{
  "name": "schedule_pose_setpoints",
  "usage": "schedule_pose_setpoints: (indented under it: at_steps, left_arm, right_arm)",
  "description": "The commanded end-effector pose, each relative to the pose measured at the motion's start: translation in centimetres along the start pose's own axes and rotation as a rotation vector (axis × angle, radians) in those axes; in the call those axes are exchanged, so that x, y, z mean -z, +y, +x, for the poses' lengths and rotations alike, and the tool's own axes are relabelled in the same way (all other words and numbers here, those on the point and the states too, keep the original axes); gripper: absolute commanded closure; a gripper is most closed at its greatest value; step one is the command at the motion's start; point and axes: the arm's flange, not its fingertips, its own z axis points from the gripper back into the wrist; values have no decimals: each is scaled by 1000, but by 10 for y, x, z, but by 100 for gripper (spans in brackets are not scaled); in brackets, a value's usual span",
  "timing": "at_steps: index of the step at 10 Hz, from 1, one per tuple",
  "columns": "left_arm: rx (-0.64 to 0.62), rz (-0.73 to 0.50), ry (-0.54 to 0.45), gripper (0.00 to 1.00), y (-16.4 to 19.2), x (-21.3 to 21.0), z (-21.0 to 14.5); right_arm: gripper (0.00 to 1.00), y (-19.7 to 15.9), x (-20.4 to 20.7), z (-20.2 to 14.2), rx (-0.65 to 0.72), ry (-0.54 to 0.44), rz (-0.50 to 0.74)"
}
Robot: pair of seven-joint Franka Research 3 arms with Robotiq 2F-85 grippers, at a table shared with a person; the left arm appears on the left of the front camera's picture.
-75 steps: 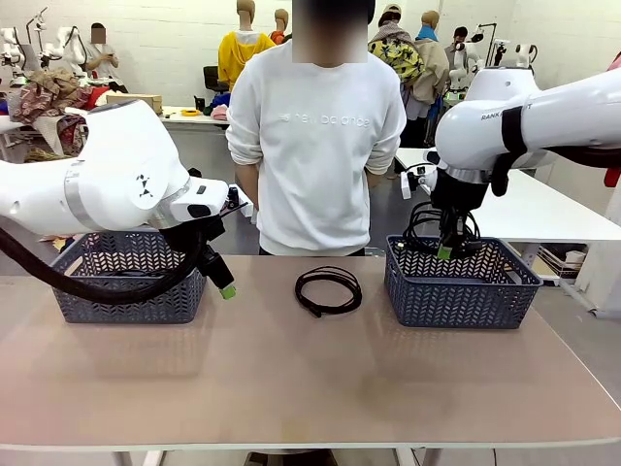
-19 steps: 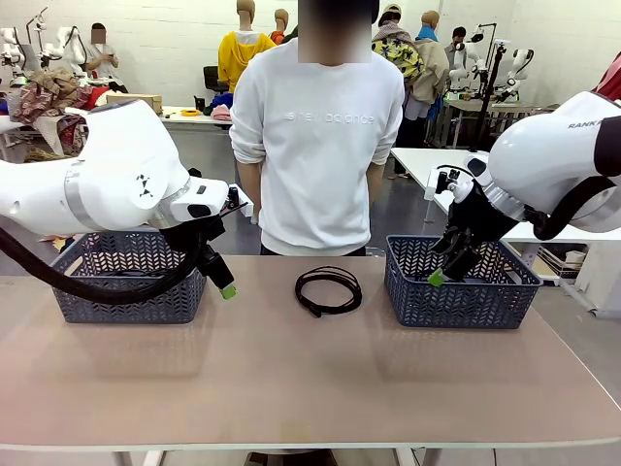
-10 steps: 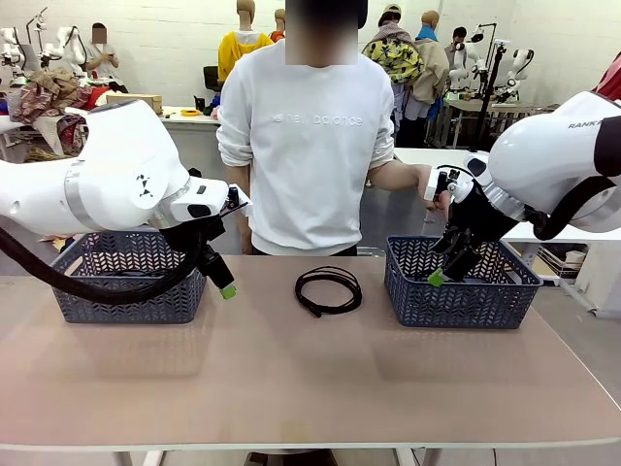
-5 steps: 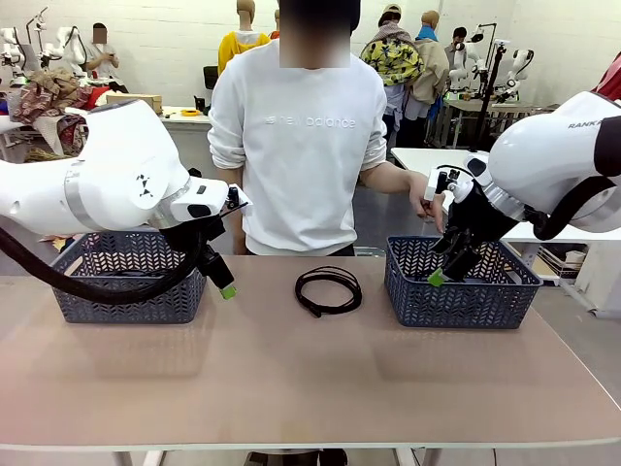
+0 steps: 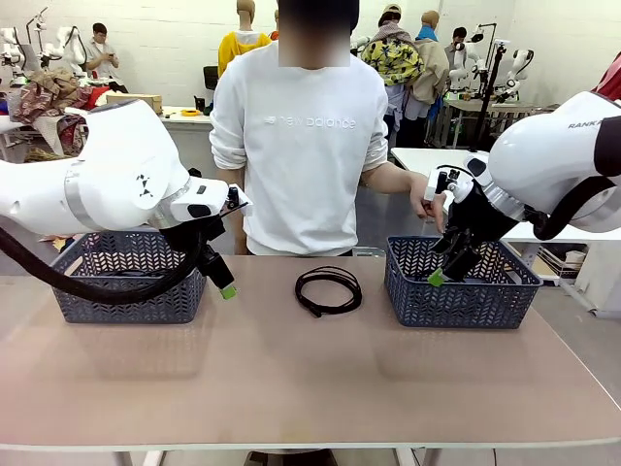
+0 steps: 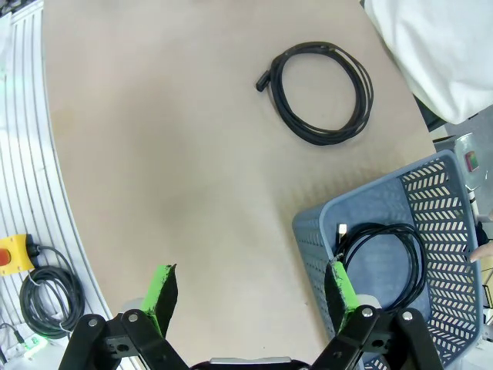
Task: Organize the cables according to human instructions.
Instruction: Pick up a bundle of cables and place it in the basket indicated by the human.
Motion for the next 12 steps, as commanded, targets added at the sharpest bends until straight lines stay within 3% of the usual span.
schedule_pose_setpoints:
  at_steps: [1,7,8,12]
  left_arm:
    - [-8,4,-1,0,1,-1,-1]
    - [-8,4,-1,0,1,-1,-1]
    - [-8,4,-1,0,1,-1,-1]
    - [-8,4,-1,0,1,-1,-1]
  right_arm:
    - [0,-5,3,10,27,10,0]
    - [0,-43,48,113,175,134,48]
    - [0,-50,58,126,193,144,88]
    - [0,-65,96,164,264,268,44]
